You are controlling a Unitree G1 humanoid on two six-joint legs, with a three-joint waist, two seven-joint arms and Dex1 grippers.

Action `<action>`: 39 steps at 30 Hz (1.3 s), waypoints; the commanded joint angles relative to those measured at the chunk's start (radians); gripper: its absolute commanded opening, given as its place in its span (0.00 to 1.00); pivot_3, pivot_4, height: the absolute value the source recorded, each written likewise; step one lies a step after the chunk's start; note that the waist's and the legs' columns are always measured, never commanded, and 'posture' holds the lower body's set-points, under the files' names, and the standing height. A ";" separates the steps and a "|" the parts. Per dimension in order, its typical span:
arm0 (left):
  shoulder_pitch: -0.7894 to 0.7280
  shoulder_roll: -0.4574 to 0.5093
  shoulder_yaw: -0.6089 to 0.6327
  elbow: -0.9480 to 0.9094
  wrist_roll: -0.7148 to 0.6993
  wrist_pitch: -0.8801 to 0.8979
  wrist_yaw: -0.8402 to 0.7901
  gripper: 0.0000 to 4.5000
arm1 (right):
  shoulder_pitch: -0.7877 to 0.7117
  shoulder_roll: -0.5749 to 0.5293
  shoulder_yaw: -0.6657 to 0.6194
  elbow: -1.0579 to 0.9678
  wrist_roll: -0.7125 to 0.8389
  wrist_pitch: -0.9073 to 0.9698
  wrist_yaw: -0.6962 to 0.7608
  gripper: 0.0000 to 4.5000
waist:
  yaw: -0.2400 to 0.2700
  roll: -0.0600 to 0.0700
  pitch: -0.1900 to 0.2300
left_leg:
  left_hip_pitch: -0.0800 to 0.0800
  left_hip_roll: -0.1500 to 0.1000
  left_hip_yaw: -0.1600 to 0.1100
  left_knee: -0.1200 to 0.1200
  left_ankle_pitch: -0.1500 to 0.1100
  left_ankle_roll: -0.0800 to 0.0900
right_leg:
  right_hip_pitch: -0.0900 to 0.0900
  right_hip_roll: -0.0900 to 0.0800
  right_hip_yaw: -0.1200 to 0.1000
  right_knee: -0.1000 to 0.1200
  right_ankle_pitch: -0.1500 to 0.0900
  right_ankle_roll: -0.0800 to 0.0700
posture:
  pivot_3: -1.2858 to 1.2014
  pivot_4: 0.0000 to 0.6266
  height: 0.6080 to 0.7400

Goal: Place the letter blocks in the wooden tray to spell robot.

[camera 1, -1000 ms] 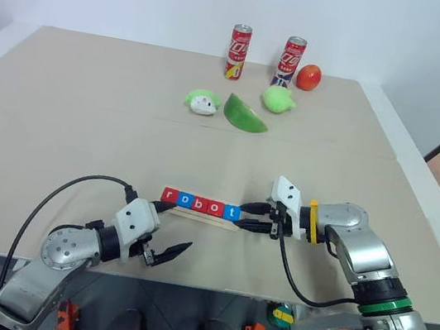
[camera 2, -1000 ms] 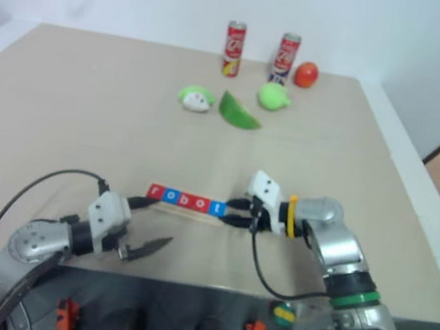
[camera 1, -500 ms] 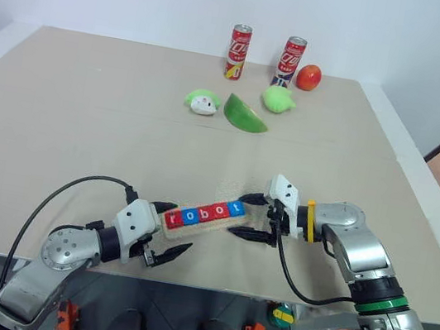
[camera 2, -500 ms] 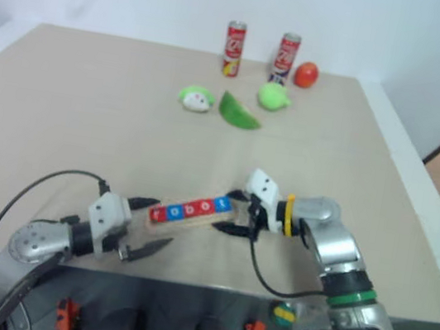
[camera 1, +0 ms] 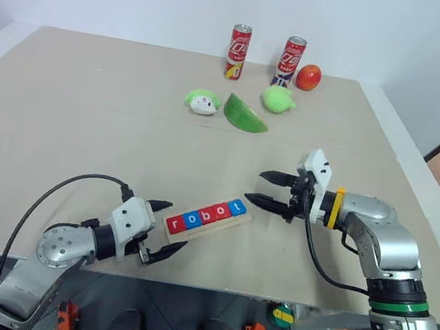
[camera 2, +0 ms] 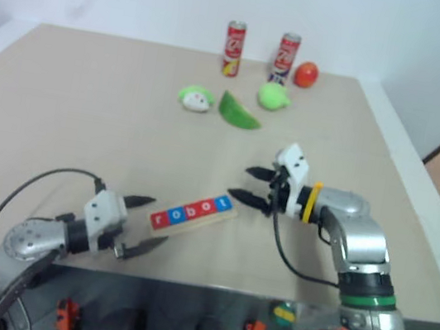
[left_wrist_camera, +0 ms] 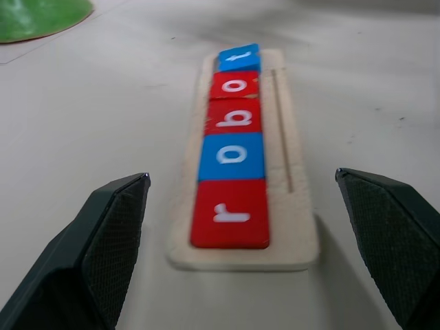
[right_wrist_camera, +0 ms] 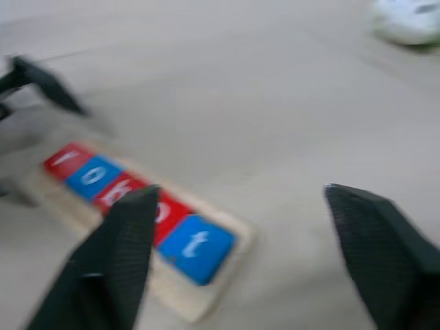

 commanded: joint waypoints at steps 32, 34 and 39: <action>0.056 -0.007 0.083 -0.014 -0.025 -0.026 0.017 1.00 | 0.147 -0.006 0.123 -0.149 -0.010 -0.021 -0.039 0.01 | 0.000 0.000 0.000 | -0.001 0.000 0.000 0.000 0.000 0.000 | -0.001 0.000 0.000 0.000 0.000 0.000 | 0.52 0.24 1.00; 0.053 -0.006 0.083 -0.010 -0.024 -0.028 0.018 1.00 | 0.141 -0.005 0.130 -0.136 -0.017 -0.032 -0.030 0.01 | 0.000 0.000 0.000 | -0.001 0.000 0.000 0.000 0.000 0.000 | -0.001 0.000 0.000 0.000 0.000 0.000 | 0.52 0.24 1.00; 0.045 -0.002 0.094 -0.003 -0.025 -0.025 0.020 1.00 | 0.113 0.006 0.120 -0.114 -0.018 -0.050 -0.028 0.01 | 0.000 0.000 0.000 | -0.001 0.000 0.000 -0.001 0.000 0.000 | -0.002 0.000 0.000 0.000 0.000 0.000 | 0.52 0.24 1.00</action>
